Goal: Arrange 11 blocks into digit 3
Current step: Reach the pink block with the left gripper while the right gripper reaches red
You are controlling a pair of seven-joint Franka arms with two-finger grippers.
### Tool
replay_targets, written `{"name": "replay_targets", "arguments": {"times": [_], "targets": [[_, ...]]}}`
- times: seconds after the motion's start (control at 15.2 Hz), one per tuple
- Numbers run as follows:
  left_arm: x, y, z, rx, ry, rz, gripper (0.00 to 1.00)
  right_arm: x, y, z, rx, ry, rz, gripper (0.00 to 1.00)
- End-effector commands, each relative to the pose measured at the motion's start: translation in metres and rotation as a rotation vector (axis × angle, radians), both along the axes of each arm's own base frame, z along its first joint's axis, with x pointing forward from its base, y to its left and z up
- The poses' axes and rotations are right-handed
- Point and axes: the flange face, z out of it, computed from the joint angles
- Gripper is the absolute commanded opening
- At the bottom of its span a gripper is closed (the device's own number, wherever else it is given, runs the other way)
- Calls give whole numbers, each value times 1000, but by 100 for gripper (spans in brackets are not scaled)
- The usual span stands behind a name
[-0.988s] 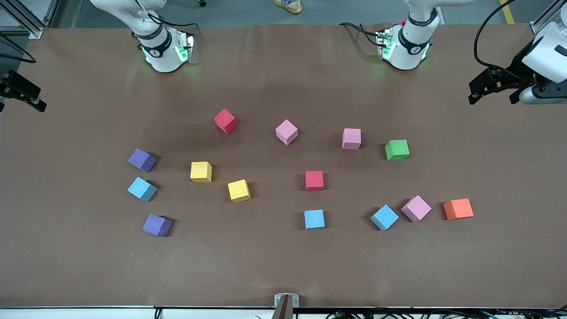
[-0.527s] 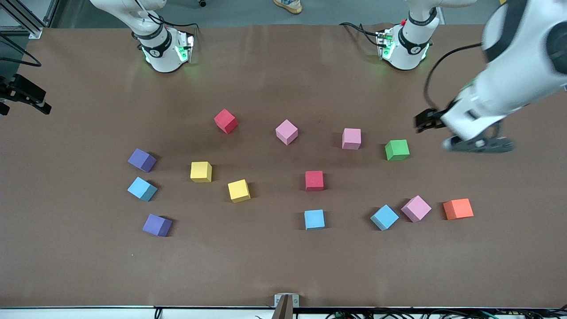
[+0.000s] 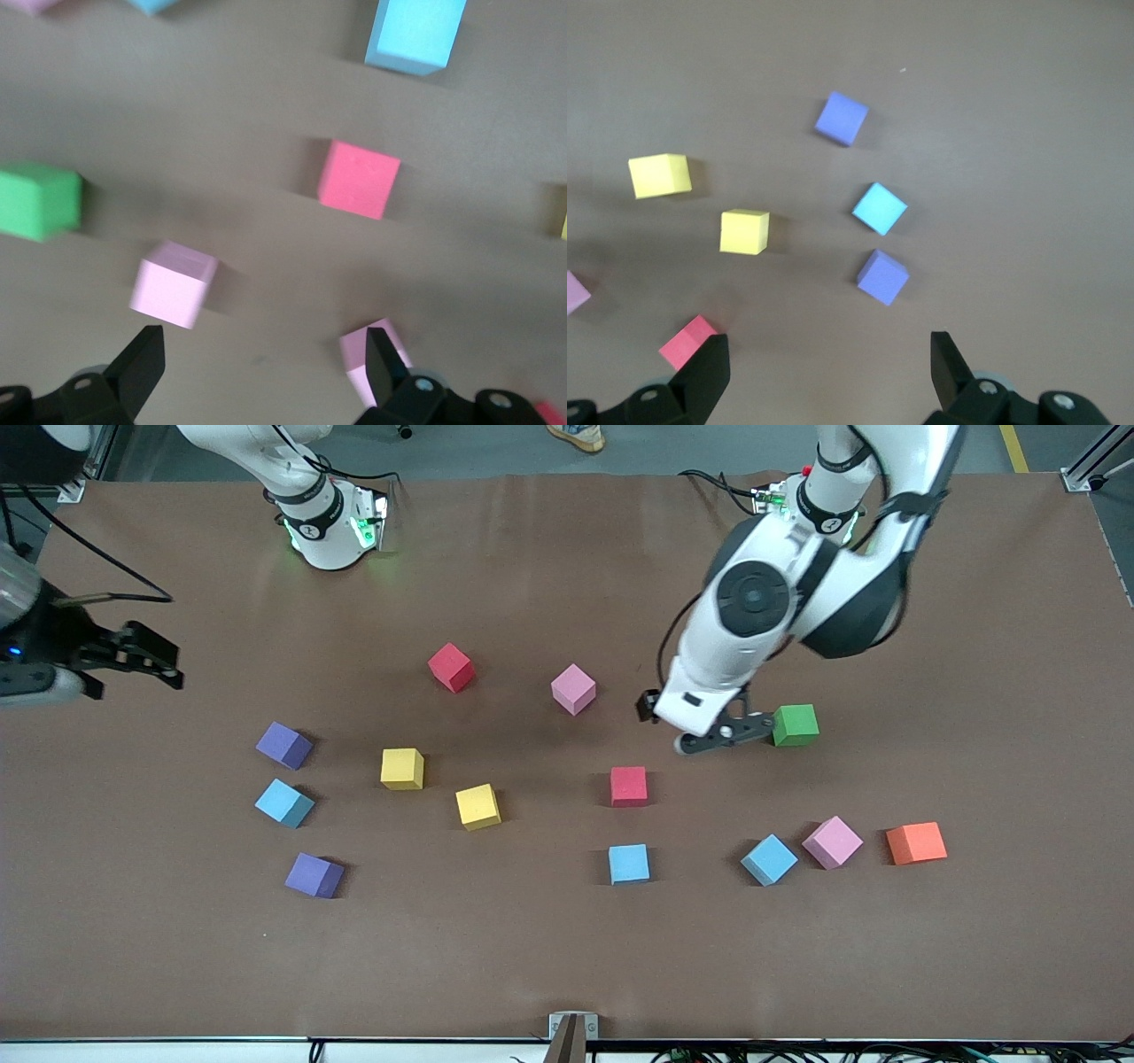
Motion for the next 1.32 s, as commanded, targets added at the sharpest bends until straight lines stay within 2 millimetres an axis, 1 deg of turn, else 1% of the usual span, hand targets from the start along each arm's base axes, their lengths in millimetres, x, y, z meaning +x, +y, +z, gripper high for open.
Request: {"name": "replay_targets", "arguments": {"times": [0.0, 0.07, 0.13, 0.2, 0.26, 0.33, 0.46, 0.53, 0.59, 0.66, 0.72, 0.92, 0.99, 1.12, 1.25], "targets": [[-22, -43, -43, 14, -10, 215, 100, 7, 17, -19, -21, 39, 27, 99], [-35, -61, -58, 12, -11, 252, 100, 9, 23, -28, -21, 51, 35, 99], [-47, -79, -75, 6, -14, 310, 100, 8, 33, -38, -20, 59, 28, 99], [-58, -90, -91, 5, -13, 362, 100, 8, 40, -47, -15, 63, -7, 99], [-68, -97, -102, 2, -15, 410, 100, 4, 55, -58, -19, 74, -40, 99], [-75, -97, -112, -1, -19, 449, 100, -3, 77, -65, -26, 85, -80, 99], [-95, -103, -130, -9, -23, 462, 100, -15, 106, -86, -47, 119, -189, 99], [-102, -104, -137, -14, -26, 478, 100, -22, 119, -94, -54, 123, -224, 99], [-105, -104, -141, -16, -26, 508, 100, -27, 123, -106, -56, 121, -257, 99], [-110, -109, -142, -25, -30, 514, 100, -32, 126, -119, -51, 115, -272, 99], [-111, -110, -148, -23, -27, 521, 100, -37, 125, -131, -37, 120, -286, 99], [-116, -114, -159, -31, -26, 515, 100, -58, 132, -167, 13, 170, -390, 100], [-116, -115, -163, -43, -31, 516, 100, -71, 141, -181, 10, 163, -429, 100], [-116, -115, -174, -40, -26, 516, 100, -92, 152, -209, 2, 160, -488, 100], [-122, -117, -185, -25, -16, 508, 100, -113, 172, -231, -24, 176, -526, 100]]}}
